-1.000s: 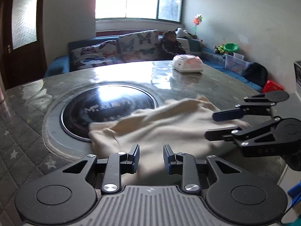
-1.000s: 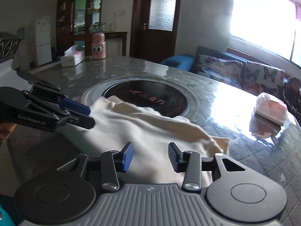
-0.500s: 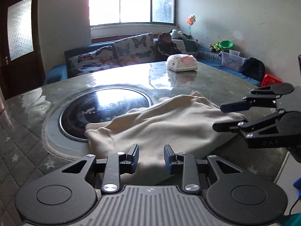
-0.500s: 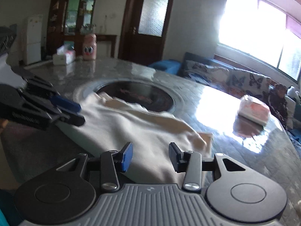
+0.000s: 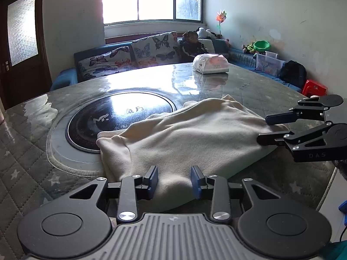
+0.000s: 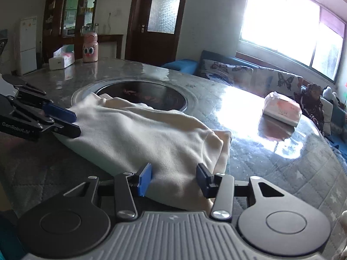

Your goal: Fold clothes

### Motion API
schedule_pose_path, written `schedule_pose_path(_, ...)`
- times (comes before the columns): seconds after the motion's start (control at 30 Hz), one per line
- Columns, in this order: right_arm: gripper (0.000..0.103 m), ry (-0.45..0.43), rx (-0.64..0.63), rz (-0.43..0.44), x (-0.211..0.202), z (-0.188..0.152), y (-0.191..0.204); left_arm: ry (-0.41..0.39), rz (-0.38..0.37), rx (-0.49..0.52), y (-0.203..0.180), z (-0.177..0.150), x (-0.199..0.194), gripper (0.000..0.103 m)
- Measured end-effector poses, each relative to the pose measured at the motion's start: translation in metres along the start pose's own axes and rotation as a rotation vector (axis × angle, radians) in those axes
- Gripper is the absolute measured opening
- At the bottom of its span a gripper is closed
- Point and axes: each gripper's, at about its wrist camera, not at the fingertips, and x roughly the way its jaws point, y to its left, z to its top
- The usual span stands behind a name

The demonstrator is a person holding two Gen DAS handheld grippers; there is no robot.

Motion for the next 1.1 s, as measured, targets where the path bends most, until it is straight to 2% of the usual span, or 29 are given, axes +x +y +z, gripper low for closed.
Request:
schedule_pose_path(0.07,0.047,-0.015,0.017,0.013,-0.003,0.005,-0.002,-0.006,-0.005,-0.005,0.001,0.003,-0.003,0.038)
schedule_pose_path(0.13,0.053,-0.021,0.026,0.020,-0.002,0.008,-0.005,-0.003,-0.002,-0.005,0.001,0.003,-0.002,0.039)
schedule_pose_path(0.27,0.055,0.028,0.042,0.045,0.015,0.004,-0.008,0.016,-0.005,-0.026,0.005,0.001,0.001,0.040)
schedule_pose_path(0.5,0.063,-0.014,0.039,0.071,0.014,0.019,-0.008,0.012,-0.011,-0.077,0.018,0.006,-0.003,0.046)
schedule_pose_path(0.63,0.064,0.028,0.064,0.102,0.032,0.016,-0.006,0.027,-0.025,-0.115,0.025,0.002,0.000,0.047)
schedule_pose_path(0.7,0.067,0.030,0.064,0.103,0.034,0.013,-0.004,0.027,-0.033,-0.125,0.028,0.003,-0.002,0.047)
schedule_pose_path(0.83,0.087,-0.007,0.074,0.117,0.026,0.016,-0.005,0.019,-0.033,-0.139,0.031,0.006,-0.007,0.051)
schedule_pose_path(0.87,0.089,-0.008,0.076,0.125,0.027,0.016,-0.005,0.022,-0.027,-0.141,0.032,0.006,-0.006,0.054)
schedule_pose_path(1.1,0.092,0.014,0.094,0.134,0.037,0.010,-0.001,0.038,-0.027,-0.167,0.038,0.004,-0.005,0.056)
